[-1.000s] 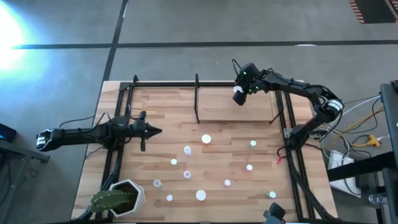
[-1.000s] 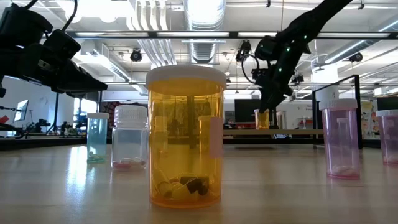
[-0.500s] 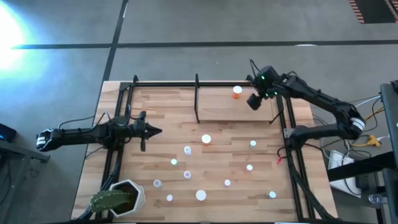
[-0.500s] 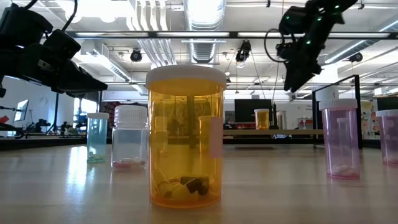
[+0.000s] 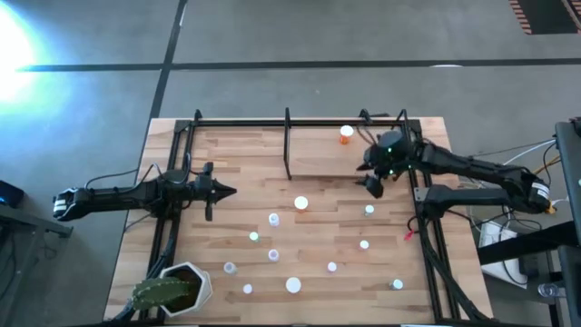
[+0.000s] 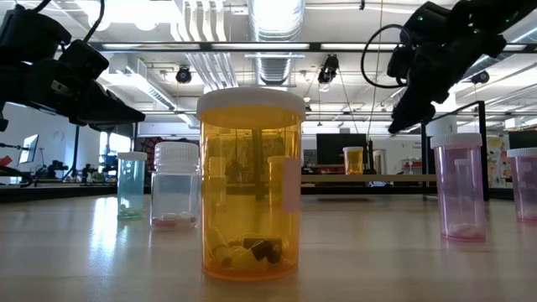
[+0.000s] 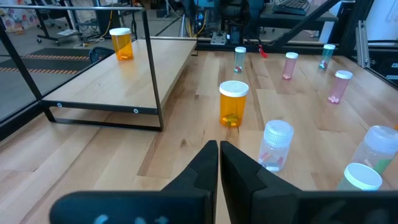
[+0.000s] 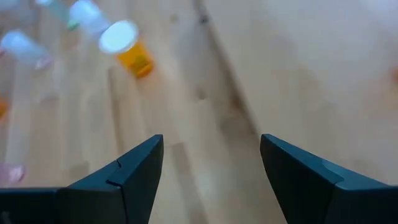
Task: Pick and place medicine bottles onto shelf by color
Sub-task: Put the top orange pill bottle on the shelf
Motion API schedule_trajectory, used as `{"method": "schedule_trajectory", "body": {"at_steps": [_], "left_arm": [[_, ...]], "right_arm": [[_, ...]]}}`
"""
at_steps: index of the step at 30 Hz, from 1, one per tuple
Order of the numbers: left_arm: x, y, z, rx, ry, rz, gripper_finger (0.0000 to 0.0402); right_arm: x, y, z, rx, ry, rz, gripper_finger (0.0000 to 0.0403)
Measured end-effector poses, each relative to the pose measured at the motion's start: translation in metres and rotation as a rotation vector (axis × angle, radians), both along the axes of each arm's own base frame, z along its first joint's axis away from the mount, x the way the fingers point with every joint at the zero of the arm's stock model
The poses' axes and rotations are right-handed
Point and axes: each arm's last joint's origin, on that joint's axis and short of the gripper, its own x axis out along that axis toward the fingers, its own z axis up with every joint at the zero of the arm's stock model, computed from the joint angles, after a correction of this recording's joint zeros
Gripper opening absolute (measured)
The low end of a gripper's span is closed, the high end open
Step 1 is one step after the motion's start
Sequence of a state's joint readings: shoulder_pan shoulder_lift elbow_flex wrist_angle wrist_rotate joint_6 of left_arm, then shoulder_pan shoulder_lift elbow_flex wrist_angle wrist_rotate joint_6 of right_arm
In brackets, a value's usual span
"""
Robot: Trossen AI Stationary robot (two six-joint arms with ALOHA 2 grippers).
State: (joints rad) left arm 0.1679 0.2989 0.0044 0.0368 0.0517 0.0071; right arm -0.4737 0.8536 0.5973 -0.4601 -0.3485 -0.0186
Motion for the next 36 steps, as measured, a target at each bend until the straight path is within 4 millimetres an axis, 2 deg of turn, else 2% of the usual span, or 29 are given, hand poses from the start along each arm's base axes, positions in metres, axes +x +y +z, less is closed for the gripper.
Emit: {"method": "schedule_trajectory", "body": {"at_steps": [9,15,22,29,36], "left_arm": [[0.0,0.0,0.0,0.0,0.0,0.0,0.0],[0.0,0.0,0.0,0.0,0.0,0.0,0.0],[0.0,0.0,0.0,0.0,0.0,0.0,0.0],[0.0,0.0,0.0,0.0,0.0,0.0,0.0],[0.0,0.0,0.0,0.0,0.0,0.0,0.0]], "right_arm": [[0.018,0.037,-0.015,-0.029,-0.012,0.241,0.0258],[0.044,0.054,-0.031,-0.101,-0.145,0.303,0.0258],[0.081,0.051,-0.057,-0.072,-0.237,0.259,0.0258],[0.119,0.046,-0.081,-0.067,-0.161,0.274,0.0258],[0.154,0.041,-0.091,-0.072,-0.137,0.284,0.0258]]}}
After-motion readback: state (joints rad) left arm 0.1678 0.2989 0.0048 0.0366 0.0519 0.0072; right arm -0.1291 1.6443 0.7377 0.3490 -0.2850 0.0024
